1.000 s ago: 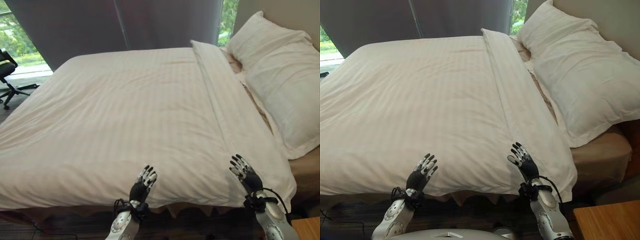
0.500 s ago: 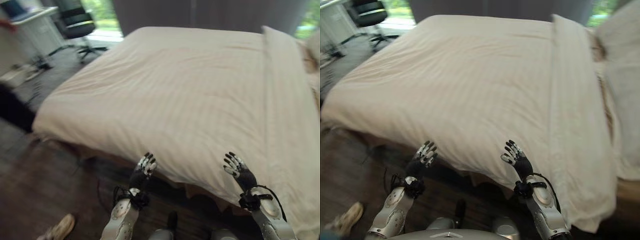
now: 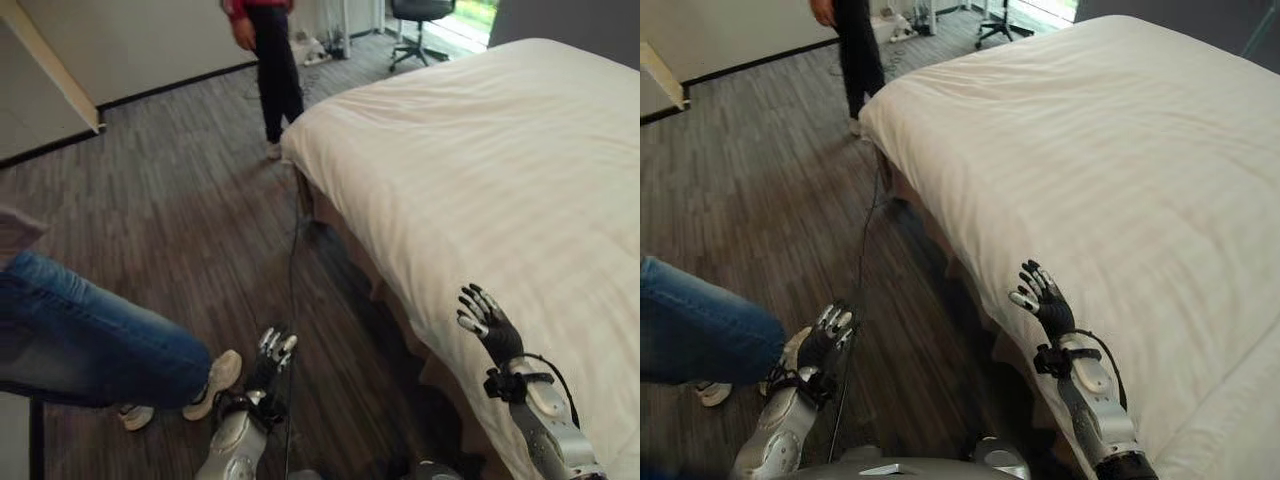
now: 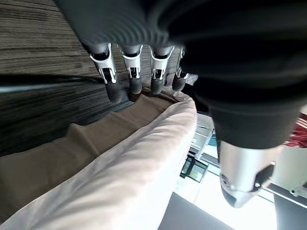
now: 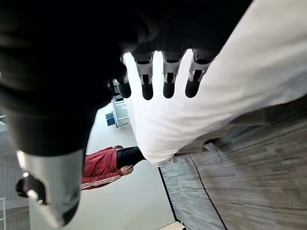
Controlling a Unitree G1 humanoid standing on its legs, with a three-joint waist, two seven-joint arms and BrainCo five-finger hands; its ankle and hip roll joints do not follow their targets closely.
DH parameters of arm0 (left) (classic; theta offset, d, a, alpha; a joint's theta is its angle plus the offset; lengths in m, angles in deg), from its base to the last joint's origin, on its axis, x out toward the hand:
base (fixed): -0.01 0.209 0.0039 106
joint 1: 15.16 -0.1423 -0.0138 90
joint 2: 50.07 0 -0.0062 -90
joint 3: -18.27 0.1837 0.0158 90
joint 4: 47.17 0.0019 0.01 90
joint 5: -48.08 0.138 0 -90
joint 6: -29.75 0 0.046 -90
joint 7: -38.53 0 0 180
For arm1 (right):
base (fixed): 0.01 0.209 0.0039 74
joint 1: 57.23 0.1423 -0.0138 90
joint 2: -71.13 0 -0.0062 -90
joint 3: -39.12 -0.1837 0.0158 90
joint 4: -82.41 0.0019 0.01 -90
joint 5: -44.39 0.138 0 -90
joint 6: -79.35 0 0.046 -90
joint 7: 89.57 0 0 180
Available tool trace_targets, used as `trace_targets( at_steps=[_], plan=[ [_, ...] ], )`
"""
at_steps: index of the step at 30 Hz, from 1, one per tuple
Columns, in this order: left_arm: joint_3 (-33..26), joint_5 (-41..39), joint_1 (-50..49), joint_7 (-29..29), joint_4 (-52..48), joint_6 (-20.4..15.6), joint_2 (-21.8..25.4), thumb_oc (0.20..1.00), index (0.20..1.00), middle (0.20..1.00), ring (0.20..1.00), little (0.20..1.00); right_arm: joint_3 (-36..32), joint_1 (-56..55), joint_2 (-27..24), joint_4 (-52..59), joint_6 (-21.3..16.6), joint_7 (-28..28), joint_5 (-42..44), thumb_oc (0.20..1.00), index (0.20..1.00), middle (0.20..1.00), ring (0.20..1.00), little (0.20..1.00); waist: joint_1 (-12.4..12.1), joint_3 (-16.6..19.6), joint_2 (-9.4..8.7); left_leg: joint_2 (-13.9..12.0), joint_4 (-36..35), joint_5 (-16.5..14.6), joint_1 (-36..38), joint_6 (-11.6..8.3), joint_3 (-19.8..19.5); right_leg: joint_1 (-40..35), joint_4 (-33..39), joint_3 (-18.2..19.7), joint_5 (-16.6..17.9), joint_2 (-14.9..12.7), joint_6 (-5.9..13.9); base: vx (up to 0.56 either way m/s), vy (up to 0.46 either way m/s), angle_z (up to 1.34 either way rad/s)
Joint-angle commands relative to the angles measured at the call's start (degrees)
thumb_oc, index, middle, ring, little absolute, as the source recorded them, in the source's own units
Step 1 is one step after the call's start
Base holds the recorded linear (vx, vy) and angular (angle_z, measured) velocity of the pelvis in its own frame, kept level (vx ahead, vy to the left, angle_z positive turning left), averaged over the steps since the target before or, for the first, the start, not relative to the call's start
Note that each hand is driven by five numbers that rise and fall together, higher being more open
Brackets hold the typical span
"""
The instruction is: Making the bed.
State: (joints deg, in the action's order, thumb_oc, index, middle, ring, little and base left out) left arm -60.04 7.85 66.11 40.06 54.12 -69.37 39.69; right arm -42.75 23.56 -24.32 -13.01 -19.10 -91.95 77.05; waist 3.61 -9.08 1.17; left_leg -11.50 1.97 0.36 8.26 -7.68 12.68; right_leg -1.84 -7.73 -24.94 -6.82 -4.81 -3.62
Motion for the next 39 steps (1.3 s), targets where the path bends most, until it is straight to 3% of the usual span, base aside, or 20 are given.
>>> trace_targets(
  at_steps=[1, 3, 4, 5, 6, 7, 8, 10, 11, 22, 39],
  plan=[
    [-0.5, 0.7, -0.4, 0.9, -3.8, -1.9, 1.7, 1.0, 1.0, 1.0, 1.0, 1.0, -0.5, 0.5, 1.2, 1.4, -2.9, 0.4, 1.4, 1.0, 1.0, 1.0, 1.0, 1.0, 0.2, 3.5, -0.57, 2.8, -6.1, 0.0, -2.0, 2.3, -1.4, 1.8, 6.4, 1.1, 7.1, -5.1, 9.46, -0.15, 0.319, 1.11],
    [-0.5, 1.3, -0.5, 0.7, -4.3, -1.6, 2.4, 1.0, 1.0, 1.0, 1.0, 1.0, -0.4, 1.3, 1.7, 1.2, -2.5, 1.2, 0.4, 1.0, 1.0, 1.0, 1.0, 1.0, -0.2, 3.2, -0.45, 5.4, -6.3, -1.2, -2.0, 4.45, -2.4, 2.5, 3.7, 1.7, 8.4, -7.6, 10.94, -0.06, 0.323, 0.64],
    [-0.5, 1.3, -0.5, 0.7, -4.3, -1.5, 2.4, 1.0, 1.0, 1.0, 1.0, 1.0, -0.4, 1.3, 1.7, 1.2, -2.5, 1.2, 0.4, 1.0, 1.0, 1.0, 1.0, 1.0, -0.2, 3.2, -0.51, 5.5, -6.3, -1.2, -2.0, 4.5, -2.3, 2.6, 3.6, 1.7, 8.3, -7.7, 10.99, -0.12, 0.361, 0.24],
    [-0.4, 1.8, -0.3, 0.3, -3.9, -1.7, 3.0, 1.0, 1.0, 1.0, 1.0, 1.0, 0.7, 2.7, 2.9, 1.1, -2.6, 1.3, 1.2, 1.0, 1.0, 1.0, 1.0, 1.0, 0.4, 2.3, -0.82, 6.5, -6.6, -1.3, -2.1, 5.58, -3.2, 4.3, 1.1, 5.4, 8.7, -8.0, 11.73, -0.09, 0.157, 0.2],
    [-0.4, 1.8, -0.2, 0.4, -3.9, -1.7, 3.1, 1.0, 1.0, 1.0, 1.0, 1.0, 0.7, 2.7, 2.9, 1.1, -2.6, 1.3, 1.2, 1.0, 1.0, 1.0, 1.0, 1.0, 0.4, 2.5, -0.9, 6.6, -6.6, -1.1, -2.4, 5.63, -3.2, 4.6, 1.2, 5.4, 8.8, -8.1, 11.73, -0.15, 0.204, 0.09],
    [-0.7, 2.9, 0.2, -0.2, -2.9, -2.3, 3.7, 1.0, 1.0, 1.0, 1.0, 1.0, 1.8, 4.0, 3.3, 1.2, -2.8, 1.1, 1.1, 1.0, 1.0, 1.0, 1.0, 1.0, 1.2, 1.8, -1.23, 6.9, -6.7, -1.1, -2.3, 5.94, -4.2, 5.7, 1.0, 11.4, 8.4, -5.7, 11.88, -0.06, 0.051, 0.09],
    [-0.7, 2.9, 0.3, -0.2, -2.9, -2.3, 3.7, 1.0, 1.0, 1.0, 1.0, 1.0, 1.8, 4.0, 3.3, 1.2, -2.8, 1.1, 1.1, 1.0, 1.0, 1.0, 1.0, 1.0, 1.2, 1.9, -1.28, 6.9, -6.7, -1.0, -2.5, 5.95, -4.1, 5.9, 1.1, 11.5, 8.5, -5.8, 11.86, -0.09, 0.104, 0.08],
    [-1.6, 3.1, 0.6, -0.9, -2.7, -3.0, 3.9, 1.0, 1.0, 1.0, 1.0, 1.0, 4.4, 5.7, 2.9, 1.3, -2.4, 0.3, -0.1, 1.0, 1.0, 1.0, 1.0, 1.0, 0.9, 2.4, -1.63, 8.0, -6.5, -1.0, -2.7, 6.72, -5.6, 5.8, 2.6, 20.4, 8.1, -2.6, 12.06, -0.06, 0.135, 0.26],
    [-1.4, 2.8, 0.8, -0.6, -2.5, -3.2, 3.6, 1.0, 1.0, 1.0, 1.0, 1.0, 4.9, 5.8, 2.3, 1.2, -2.1, -0.1, -0.8, 1.0, 1.0, 1.0, 1.0, 1.0, 0.5, 3.0, -1.94, 8.8, -6.4, -1.1, -2.9, 7.3, -6.6, 4.8, 3.7, 22.1, 7.9, -2.3, 11.57, -0.03, 0.099, 0.12],
    [1.7, 0.1, 1.0, -0.5, -3.5, -2.7, 1.7, 1.0, 1.0, 1.0, 1.0, 1.0, 5.8, 7.7, 2.3, -0.8, -1.9, 0.3, -0.5, 1.0, 1.0, 1.0, 1.0, 1.0, -0.1, 5.1, -2.81, 10.1, -6.4, -1.5, -1.7, 8.13, -8.0, 2.0, 4.7, 19.5, 7.7, -3.0, 11.45, 0.02, -0.005, 0.09],
    [-0.2, 0.8, 0.1, -1.0, -3.0, -2.9, 1.5, 1.0, 1.0, 1.0, 1.0, 1.0, 6.3, 6.4, 2.5, -1.5, -1.5, -0.7, -0.6, 1.0, 1.0, 1.0, 1.0, 1.0, 0.3, 5.3, -2.93, 9.8, -7.0, -2.0, -0.6, 8.02, -7.6, 1.1, 5.2, 19.5, 7.5, -2.8, 11.44, 0.01, -0.002, 0.02]
  ],
)
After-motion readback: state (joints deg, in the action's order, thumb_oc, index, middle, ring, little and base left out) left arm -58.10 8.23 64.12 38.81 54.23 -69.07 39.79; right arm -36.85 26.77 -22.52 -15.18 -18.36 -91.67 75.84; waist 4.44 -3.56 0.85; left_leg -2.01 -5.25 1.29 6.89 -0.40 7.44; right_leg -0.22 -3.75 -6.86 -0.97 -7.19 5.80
